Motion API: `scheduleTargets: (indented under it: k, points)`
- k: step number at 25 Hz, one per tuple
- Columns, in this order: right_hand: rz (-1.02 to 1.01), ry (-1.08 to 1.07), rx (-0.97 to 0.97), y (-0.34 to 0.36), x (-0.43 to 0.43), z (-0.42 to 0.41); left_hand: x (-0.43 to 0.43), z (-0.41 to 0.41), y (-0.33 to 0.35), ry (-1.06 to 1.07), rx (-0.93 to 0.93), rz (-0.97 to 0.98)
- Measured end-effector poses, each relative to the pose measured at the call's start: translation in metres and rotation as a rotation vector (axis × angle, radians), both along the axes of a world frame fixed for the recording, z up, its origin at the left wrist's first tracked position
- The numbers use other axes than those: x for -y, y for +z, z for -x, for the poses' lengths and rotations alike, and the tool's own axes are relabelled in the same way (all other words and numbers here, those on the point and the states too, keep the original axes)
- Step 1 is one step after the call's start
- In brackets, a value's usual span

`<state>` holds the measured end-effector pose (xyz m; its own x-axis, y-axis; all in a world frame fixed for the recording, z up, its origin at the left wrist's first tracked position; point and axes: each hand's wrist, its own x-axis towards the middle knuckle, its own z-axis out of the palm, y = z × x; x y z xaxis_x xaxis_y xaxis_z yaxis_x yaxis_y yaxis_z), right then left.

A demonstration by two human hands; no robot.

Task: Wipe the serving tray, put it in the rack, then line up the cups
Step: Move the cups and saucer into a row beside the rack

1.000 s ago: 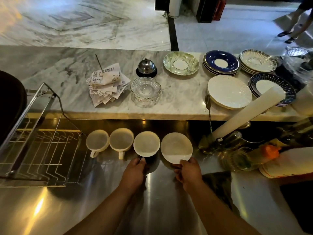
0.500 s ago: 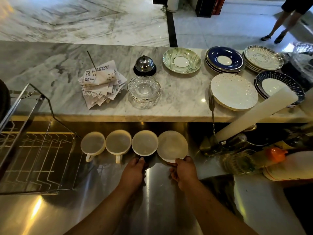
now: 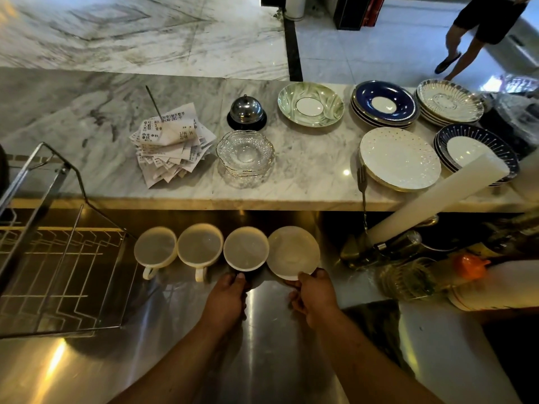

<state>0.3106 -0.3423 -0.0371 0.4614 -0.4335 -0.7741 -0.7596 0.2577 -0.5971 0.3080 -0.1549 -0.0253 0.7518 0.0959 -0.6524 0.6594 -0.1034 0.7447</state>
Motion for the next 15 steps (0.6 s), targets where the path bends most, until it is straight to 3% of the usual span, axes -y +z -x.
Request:
scheduleTargets:
  k: [4,10,15]
  points:
    - [0.114,0.118,-0.025,0.0,0.003,-0.001,-0.001,-0.002,-0.001,-0.053,0.028,-0.075]
    - [0.445,0.484,-0.081,0.005,0.011,0.0,-0.007,-0.001,-0.001,-0.212,0.124,-0.239]
    - [0.525,0.588,-0.099,0.011,0.013,0.0,-0.012,-0.001,0.002,-0.301,0.152,-0.392]
